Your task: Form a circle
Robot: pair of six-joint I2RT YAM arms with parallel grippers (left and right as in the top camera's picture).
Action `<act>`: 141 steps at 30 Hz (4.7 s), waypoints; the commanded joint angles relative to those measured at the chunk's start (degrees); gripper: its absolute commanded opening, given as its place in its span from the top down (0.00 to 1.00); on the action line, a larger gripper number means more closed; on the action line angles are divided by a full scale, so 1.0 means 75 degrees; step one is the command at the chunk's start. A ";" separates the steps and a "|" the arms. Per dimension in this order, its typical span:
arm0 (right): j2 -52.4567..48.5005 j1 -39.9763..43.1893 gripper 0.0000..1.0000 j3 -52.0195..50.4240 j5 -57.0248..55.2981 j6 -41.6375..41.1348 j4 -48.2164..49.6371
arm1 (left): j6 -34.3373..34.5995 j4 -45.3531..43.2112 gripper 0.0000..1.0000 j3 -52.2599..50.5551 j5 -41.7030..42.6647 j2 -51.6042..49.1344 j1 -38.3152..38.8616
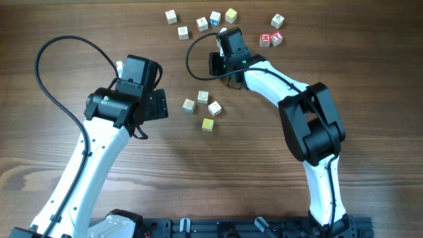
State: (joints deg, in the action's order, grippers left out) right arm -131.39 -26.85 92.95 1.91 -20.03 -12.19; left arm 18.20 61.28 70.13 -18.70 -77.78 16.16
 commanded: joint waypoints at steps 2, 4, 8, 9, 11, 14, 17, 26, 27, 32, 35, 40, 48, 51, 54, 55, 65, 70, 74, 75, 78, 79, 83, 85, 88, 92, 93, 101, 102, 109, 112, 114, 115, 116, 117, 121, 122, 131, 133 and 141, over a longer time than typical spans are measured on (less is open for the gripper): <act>-0.0149 -0.0047 0.67 0.0201 -0.0064 0.0052 -0.0254 | 0.0096 -0.0020 0.00 0.0052 0.0029 0.0032 -0.0020; -0.0023 -0.0044 0.71 0.0201 0.0111 0.0064 -0.0379 | 0.0096 -0.0020 0.00 0.0052 0.0029 0.0032 -0.0020; 0.0752 -0.0044 0.74 0.0207 0.0271 0.0038 -0.0883 | 0.0096 -0.0020 0.00 0.0052 0.0029 0.0035 -0.0020; 0.1032 -0.0047 0.75 0.0207 0.0306 -0.0029 -0.1169 | 0.0096 -0.0020 0.00 0.0052 0.0029 0.0035 -0.0020; 0.1580 -0.0047 0.75 0.0207 0.0318 -0.0297 -0.1722 | 0.0096 -0.0020 0.00 0.0052 0.0029 0.0035 -0.0020; 0.2486 -0.0047 0.75 0.0207 0.0449 -0.1023 -0.2605 | 0.0096 -0.0020 0.00 0.0052 0.0029 0.0035 -0.0020; 0.3051 -0.0047 0.75 0.0207 0.1370 -0.1384 -0.2996 | 0.0096 -0.0017 0.00 0.0052 0.0029 0.0035 -0.0020; 0.3220 -0.0650 0.75 0.0175 0.2323 -0.1443 -0.3893 | -0.0367 0.0009 0.00 0.0052 -0.0286 0.0035 -0.0023; 0.3220 -0.0772 0.75 0.0157 0.2317 -0.1434 -0.4025 | -0.0367 0.0009 0.00 0.0052 -0.0286 0.0035 -0.0023; 0.3200 -0.1402 0.75 0.0102 0.0836 -0.1271 -0.4468 | -0.0388 -0.0163 0.00 0.0052 -0.0358 0.0032 -0.0029; 0.3188 -0.1647 0.75 -0.0041 0.0452 -0.1276 -0.4473 | -0.0425 -0.0731 0.00 0.0052 -0.0548 0.0032 -0.0029; 0.3188 -0.2025 0.76 -0.1003 0.0449 -0.1422 -0.3858 | -0.0012 -0.0787 0.00 0.0044 -0.1139 0.0017 -0.0376; 0.3174 -0.2442 0.75 -0.2550 0.0323 -0.1530 -0.1920 | 0.1096 -0.0373 0.00 0.0044 0.0032 0.0017 -0.2952; 0.3156 -0.2439 0.74 -0.2952 0.0306 -0.1530 -0.1303 | 0.1093 -0.0341 0.00 0.0023 0.1279 0.0012 -0.3911; 0.3051 -0.2439 0.67 -0.3098 0.0306 -0.1527 -0.0941 | 0.1096 -0.0338 0.00 0.0023 0.1582 0.0012 -0.4415; 0.2952 -0.2439 0.67 -0.3098 0.0303 -0.1521 -0.0877 | 0.1093 -0.0335 0.00 0.0023 0.1580 0.0012 -0.4476; 0.2567 -0.2439 0.55 -0.3095 0.0303 -0.1518 -0.0603 | 0.1090 -0.0335 0.00 0.0023 0.1577 0.0012 -0.4494; 0.2579 -0.2439 0.33 -0.3092 0.0309 -0.1268 -0.0495 | 0.1093 -0.0332 0.00 0.0023 0.1577 0.0012 -0.4494; 0.3177 -0.2439 0.02 -0.2935 0.0516 -0.1259 -0.0714 | 0.1093 -0.0335 0.00 0.0023 0.1577 0.0012 -0.4494; 0.3634 -0.2439 0.01 -0.2935 0.0446 -0.1250 -0.0796 | 0.1093 -0.0335 0.00 0.0023 0.1577 0.0012 -0.4494; 0.4809 -0.2439 0.00 -0.2935 0.0309 -0.1119 -0.1119 | 0.1093 -0.0335 0.00 0.0023 0.1577 0.0012 -0.4494; 0.5316 -0.2439 0.00 -0.2935 0.0309 -0.1128 -0.1268 | 0.1093 -0.0335 0.00 0.0023 0.1577 0.0012 -0.4494; 0.6723 -0.2439 0.00 -0.2935 0.0446 -0.1588 -0.1964 | 0.1093 -0.0335 0.00 0.0023 0.1577 0.0012 -0.4494; 0.7242 -0.2439 0.00 -0.2938 0.0597 -0.1865 -0.2369 | 0.1093 -0.0335 0.00 0.0023 0.1577 0.0012 -0.4494; 0.7851 -0.2439 0.01 -0.2938 0.0743 -0.1958 -0.2990 | 0.1093 -0.0335 0.00 0.0023 0.1577 0.0012 -0.4494; 0.8268 -0.2439 0.00 -0.2938 0.0737 -0.1950 -0.3500 | 0.1093 -0.0335 0.00 0.0023 0.1577 0.0012 -0.4494; 0.8297 -0.2439 0.00 -0.2938 0.0720 -0.1950 -0.3558 | 0.1093 -0.0335 0.00 0.0023 0.1577 0.0012 -0.4494; 0.8300 -0.2439 0.01 -0.2938 0.0466 -0.1947 -0.3756 | 0.1093 -0.0335 0.00 0.0023 0.1577 0.0012 -0.4494; 0.8300 -0.2439 0.00 -0.2938 0.0154 -0.1950 -0.3759 | 0.1093 -0.0335 0.00 0.0023 0.1577 0.0012 -0.4494; 0.8300 -0.2439 0.00 -0.2938 -0.3541 -0.2573 -0.4065 | 0.1093 -0.0335 0.00 0.0023 0.1577 0.0012 -0.4494; 0.8297 -0.2387 0.00 -0.2958 -0.4494 -0.3383 -0.4281 | 0.1093 -0.0335 0.00 0.0023 0.1577 0.0012 -0.4494; 0.8218 -0.2264 0.00 -0.2958 -0.4744 -0.4025 -0.4450 | 0.1093 -0.0335 0.00 0.0023 0.1577 0.0012 -0.4494; 0.8166 -0.2209 0.01 -0.2958 -0.4744 -0.4299 -0.4470 | 0.1093 -0.0335 0.00 0.0023 0.1577 0.0012 -0.4494; 0.8072 -0.2159 0.00 -0.2958 -0.4739 -0.4613 -0.4479 | 0.1093 -0.0335 0.00 0.0023 0.1577 0.0012 -0.4494; 0.8014 -0.2157 0.00 -0.2958 -0.4741 -0.4695 -0.4500 | 0.1093 -0.0335 0.00 0.0023 0.1577 0.0012 -0.4494; 0.7752 -0.2151 0.00 -0.2958 -0.5059 -0.4768 -0.5412 | 0.1093 -0.0335 0.00 0.0023 0.1577 0.0012 -0.4494; 0.7752 -0.2151 0.00 -0.2958 -0.5103 -0.4829 -0.5622 | 0.1093 -0.0335 0.00 0.0023 0.1577 0.0012 -0.4494; 0.9104 -0.2151 0.00 -0.2958 -0.6164 -0.4902 -0.6543 | 0.1093 -0.0335 0.00 0.0023 0.1577 0.0012 -0.4494; 0.9439 -0.2069 0.00 -0.2958 -0.6548 -0.4817 -0.6645 | 0.1093 -0.0335 0.00 0.0023 0.1577 0.0012 -0.4494; 0.8988 -0.0769 0.00 -0.2958 -0.5333 -0.4354 -0.6260 | 0.1093 -0.0335 0.00 0.0023 0.1577 0.0012 -0.4494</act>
State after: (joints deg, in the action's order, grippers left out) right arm -61.71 -34.89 70.41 -44.56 -53.69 -59.44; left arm 25.87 58.81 70.13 -7.35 -77.78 -17.23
